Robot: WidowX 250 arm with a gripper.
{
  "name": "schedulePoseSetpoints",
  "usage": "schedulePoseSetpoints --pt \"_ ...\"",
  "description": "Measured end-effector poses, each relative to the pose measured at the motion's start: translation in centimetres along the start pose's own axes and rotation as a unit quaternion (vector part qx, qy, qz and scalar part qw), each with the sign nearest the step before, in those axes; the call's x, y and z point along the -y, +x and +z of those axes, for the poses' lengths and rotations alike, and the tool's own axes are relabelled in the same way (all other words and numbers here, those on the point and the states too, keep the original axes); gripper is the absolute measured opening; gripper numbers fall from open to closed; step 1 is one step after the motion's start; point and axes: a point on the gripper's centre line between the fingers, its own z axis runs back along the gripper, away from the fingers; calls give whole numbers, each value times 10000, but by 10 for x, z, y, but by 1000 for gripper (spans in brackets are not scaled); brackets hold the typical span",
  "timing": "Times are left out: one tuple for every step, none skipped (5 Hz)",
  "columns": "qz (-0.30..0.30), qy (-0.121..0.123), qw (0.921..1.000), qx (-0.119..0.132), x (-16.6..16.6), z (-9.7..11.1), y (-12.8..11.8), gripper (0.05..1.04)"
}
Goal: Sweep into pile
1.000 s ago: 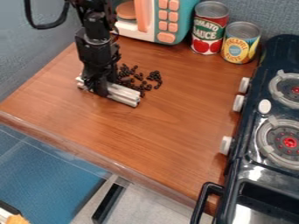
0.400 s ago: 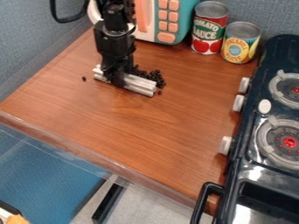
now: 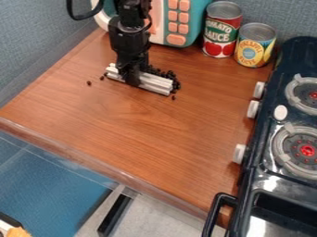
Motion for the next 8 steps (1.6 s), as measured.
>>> schedulePoseSetpoints --pt "26 -32 10000 0 9 0 -2 366" --pt "60 -78 9999 -44 16 0 -4 366" --pt "111 -75 9998 -168 17 0 -10 366" --pt "14 -139 9993 -341 20 4 -19 366" --pt "-72 -419 9980 -465 25 28 -24 366" --pt "-203 -581 9965 -570 23 45 -26 366" --pt "-272 -743 9948 -646 12 64 -21 366" --pt "-492 -743 9943 -587 -13 70 -8 366"
